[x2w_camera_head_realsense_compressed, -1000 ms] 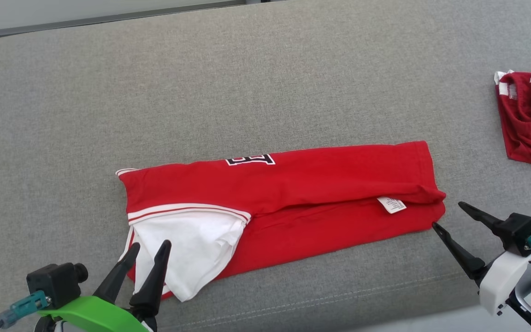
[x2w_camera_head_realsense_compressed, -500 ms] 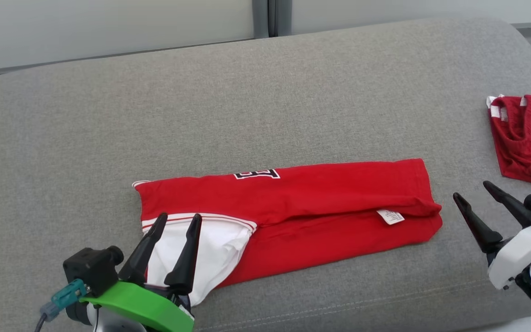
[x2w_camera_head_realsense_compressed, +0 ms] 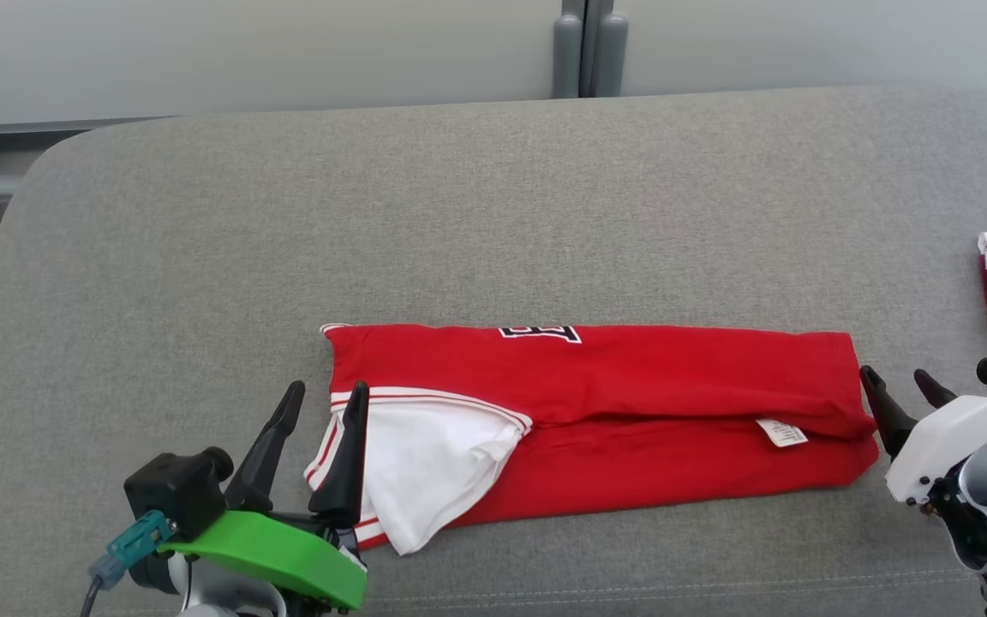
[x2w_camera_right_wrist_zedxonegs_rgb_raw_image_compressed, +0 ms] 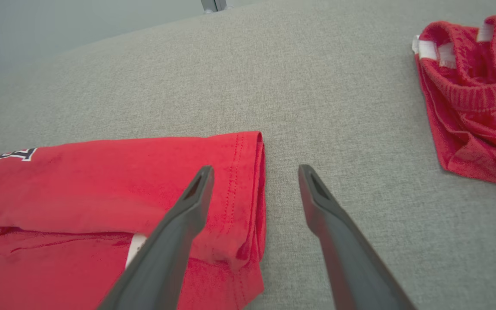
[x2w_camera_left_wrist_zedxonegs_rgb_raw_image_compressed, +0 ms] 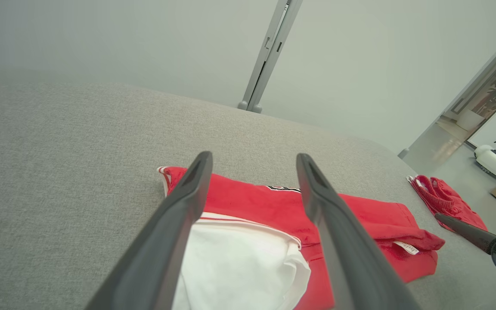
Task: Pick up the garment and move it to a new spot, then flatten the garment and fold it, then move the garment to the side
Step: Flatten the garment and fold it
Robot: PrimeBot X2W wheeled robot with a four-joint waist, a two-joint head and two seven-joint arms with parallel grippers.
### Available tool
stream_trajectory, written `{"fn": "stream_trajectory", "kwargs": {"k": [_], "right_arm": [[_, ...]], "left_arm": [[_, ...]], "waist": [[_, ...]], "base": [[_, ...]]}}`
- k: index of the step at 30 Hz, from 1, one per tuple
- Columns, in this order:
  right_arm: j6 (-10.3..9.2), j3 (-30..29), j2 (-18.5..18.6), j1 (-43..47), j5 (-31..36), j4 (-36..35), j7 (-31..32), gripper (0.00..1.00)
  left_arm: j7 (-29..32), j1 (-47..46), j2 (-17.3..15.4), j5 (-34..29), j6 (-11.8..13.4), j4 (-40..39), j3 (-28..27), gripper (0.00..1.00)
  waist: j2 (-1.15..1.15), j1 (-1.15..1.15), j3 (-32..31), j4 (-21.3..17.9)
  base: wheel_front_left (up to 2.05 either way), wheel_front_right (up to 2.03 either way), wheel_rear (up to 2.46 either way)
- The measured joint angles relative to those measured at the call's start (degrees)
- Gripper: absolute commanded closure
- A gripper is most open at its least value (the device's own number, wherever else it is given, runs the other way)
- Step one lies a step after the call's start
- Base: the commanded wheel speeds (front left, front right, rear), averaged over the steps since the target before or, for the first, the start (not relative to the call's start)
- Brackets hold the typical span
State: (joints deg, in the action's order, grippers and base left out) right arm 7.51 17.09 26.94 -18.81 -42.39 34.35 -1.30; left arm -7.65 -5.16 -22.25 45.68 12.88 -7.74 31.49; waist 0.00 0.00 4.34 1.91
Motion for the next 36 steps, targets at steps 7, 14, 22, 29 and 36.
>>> {"fn": "stream_trajectory", "kwargs": {"k": [7, 14, 22, 29, 36], "right_arm": [[-0.01, -4.8, -5.1, -2.9, 0.2, 9.0, 2.5, 0.00], [-0.01, -5.2, -7.4, -3.7, 0.3, 13.7, 4.9, 0.00], [-0.03, -1.9, -8.0, -3.3, 0.8, 11.6, 4.2, 0.72], [0.03, -2.0, -7.5, -4.8, 0.7, 12.4, 3.7, 1.00], [0.04, -3.0, -3.2, -7.4, -0.3, 11.3, 5.4, 1.00]], "left_arm": [[0.0, 0.1, -0.1, 0.3, 0.0, -0.1, 0.0, 0.00], [-0.4, 0.1, 0.0, 0.6, 0.0, -0.2, -0.1, 0.00], [-0.8, 0.1, -0.1, 0.9, 0.1, -0.3, -0.7, 0.00], [-1.6, 0.1, -0.2, 0.9, 0.2, -0.6, -1.3, 0.00], [-1.8, 0.1, -0.2, 0.9, 0.3, -0.8, -1.3, 0.00]], "waist": [[0.00, 0.00, 0.5, 2.8], [0.00, 0.00, 1.3, 4.2], [0.00, 0.00, 1.6, 3.7], [0.00, 0.00, 1.9, 2.9], [0.00, 0.00, 2.0, 1.4]], "base": [[0.00, 0.00, 0.00], [0.00, 0.00, 0.00], [0.00, 0.00, 0.00], [0.00, 0.00, 0.00], [0.00, 0.00, 0.00]]}}
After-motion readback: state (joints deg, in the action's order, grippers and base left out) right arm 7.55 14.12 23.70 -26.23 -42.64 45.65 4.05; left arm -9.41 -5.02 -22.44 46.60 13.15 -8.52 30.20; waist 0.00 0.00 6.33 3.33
